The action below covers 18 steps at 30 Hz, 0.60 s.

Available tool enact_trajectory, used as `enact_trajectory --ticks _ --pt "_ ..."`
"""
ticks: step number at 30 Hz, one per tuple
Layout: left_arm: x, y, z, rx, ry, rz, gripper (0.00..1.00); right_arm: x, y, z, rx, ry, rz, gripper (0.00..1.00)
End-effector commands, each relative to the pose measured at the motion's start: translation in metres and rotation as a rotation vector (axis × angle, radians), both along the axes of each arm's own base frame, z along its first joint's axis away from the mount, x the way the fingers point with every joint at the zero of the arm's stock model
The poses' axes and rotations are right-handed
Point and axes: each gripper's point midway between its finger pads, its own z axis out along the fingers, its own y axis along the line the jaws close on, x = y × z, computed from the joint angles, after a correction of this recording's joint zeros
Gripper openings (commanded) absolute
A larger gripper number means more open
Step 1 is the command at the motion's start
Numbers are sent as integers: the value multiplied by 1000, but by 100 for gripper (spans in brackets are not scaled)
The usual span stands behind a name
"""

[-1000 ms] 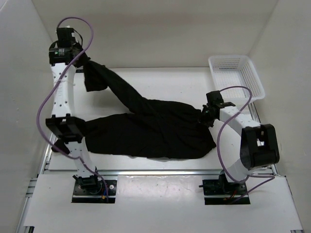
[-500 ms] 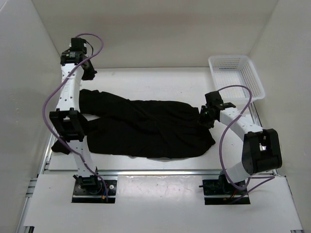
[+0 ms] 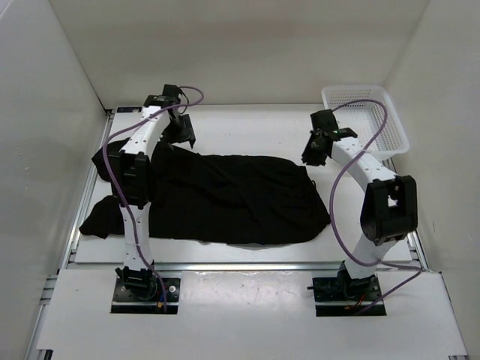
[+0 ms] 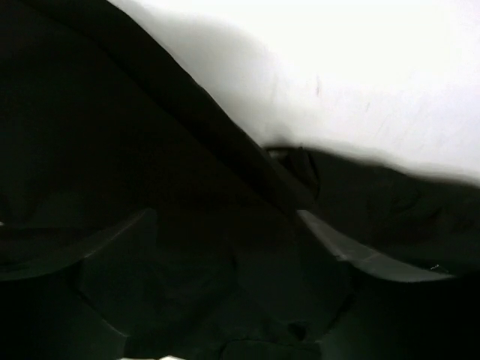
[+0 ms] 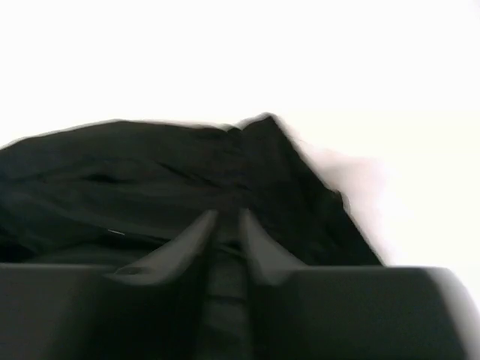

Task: Fold and stack the trousers
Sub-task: Flatten the trousers out

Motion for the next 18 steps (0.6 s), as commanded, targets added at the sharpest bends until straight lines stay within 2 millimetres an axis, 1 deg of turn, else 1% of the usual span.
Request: enact_trajectory --ticks 1,2,3,4,5,6,7,8,9,10,11,12,13,14,15,16,17,18 --pt "-2 -8 26 -17 -82 -18 75 -17 -40 23 -22 -44 -136 16" --pt "-2 -8 33 -20 -103 -18 68 -19 -40 23 -25 -53 -129 0" --pt "-4 -6 30 -11 -95 -14 59 -21 -45 21 -26 -49 -139 0" --pt "-2 -6 31 -12 -104 -14 44 -27 -50 17 -35 -37 -139 0" --pt "0 -6 28 -11 -101 -14 38 -27 -47 15 -20 -34 -129 0" --pt "0 -6 28 -11 -101 -14 33 -28 -44 14 -12 -31 -109 0" --pt "5 -7 29 -13 -110 -14 35 -25 -35 14 27 -26 -84 0" --pt "9 -6 23 -4 -103 1 44 -20 -35 16 28 -31 -84 9" --pt "9 -4 21 7 -91 5 59 -21 -24 9 22 -5 -57 13" --pt "17 -5 27 3 -118 5 70 -10 -17 20 29 -30 -47 19" --pt "23 -6 20 4 -110 5 93 -9 -10 20 35 -6 -28 32" --pt "21 -1 17 35 -90 7 100 5 -3 21 51 -11 -19 41" --pt "27 3 21 33 -103 17 100 7 4 20 56 1 -3 50" --pt "29 8 19 39 -95 19 100 10 4 18 46 9 8 59" --pt "29 15 15 41 -83 32 100 14 10 6 40 34 18 76" --pt "30 20 10 24 -69 39 100 25 12 12 35 11 36 78" --pt "30 34 5 9 -58 67 100 30 22 11 39 10 73 78" --pt "31 38 0 -11 -54 73 100 32 18 -6 -7 54 102 79"
